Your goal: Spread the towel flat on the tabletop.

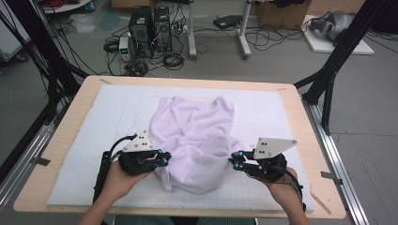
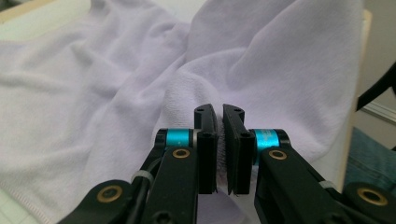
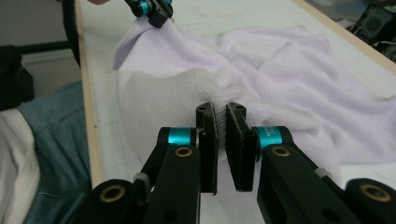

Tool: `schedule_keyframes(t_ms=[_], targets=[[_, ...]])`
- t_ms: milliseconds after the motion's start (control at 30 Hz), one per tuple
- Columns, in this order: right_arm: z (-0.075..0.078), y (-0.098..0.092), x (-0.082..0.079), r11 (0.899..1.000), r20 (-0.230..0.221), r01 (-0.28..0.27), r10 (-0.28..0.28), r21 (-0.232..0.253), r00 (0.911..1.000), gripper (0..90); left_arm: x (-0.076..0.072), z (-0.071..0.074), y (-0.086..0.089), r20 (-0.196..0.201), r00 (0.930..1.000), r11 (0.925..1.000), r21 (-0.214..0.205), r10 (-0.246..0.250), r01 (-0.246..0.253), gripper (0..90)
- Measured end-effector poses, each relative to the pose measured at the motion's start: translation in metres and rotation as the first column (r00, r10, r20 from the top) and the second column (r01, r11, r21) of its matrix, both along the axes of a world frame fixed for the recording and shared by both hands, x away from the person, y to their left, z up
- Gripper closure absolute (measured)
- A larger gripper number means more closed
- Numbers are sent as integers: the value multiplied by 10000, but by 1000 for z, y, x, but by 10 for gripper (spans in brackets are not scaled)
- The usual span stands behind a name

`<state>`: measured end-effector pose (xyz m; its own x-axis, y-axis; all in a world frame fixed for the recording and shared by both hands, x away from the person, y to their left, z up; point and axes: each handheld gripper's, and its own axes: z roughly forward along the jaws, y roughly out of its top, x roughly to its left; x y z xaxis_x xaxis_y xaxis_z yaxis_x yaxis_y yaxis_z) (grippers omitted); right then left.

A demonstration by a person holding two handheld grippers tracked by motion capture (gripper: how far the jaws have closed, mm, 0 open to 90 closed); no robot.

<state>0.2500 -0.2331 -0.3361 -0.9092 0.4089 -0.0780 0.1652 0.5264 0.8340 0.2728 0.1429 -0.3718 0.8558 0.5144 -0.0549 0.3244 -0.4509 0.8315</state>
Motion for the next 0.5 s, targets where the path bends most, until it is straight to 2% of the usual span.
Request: schedule_keyframes(t_ms=[67, 133, 233, 300, 400, 467, 500], targets=[[0, 5, 7, 9995, -1, -37, 37, -318, 10000, 837, 6, -6, 1, 183, 9993, 9980, 529, 325, -334, 840], [-4, 15, 17, 9989, -121, -152, 147, -448, 9998, 836, 12, -12, 5, 178, 9974, 9947, 744, 696, -708, 840], [-16, 34, 42, 9966, -454, -233, 198, -787, 9988, 834, 22, -24, 16, 54, 9929, 9851, 1246, 1185, -1183, 840], [-27, 48, 60, 9949, -666, -210, 145, -982, 9977, 833, 28, -32, 25, 74, 9868, 9746, 1559, 1616, -1608, 840], [-42, 70, 82, 9927, -1114, -206, 73, -1188, 9938, 832, 38, -42, 40, -80, 9749, 9613, 1687, 2224, -2179, 840], [-51, 85, 91, 9869, -1173, -239, 51, -1595, 9931, 831, 43, -47, 44, -291, 9698, 9585, 1622, 2420, -2343, 840], [-56, 90, 95, 9853, -1314, -274, 51, -1685, 9913, 829, 45, -48, 45, -388, 9697, 9599, 1566, 2412, -2325, 838]])
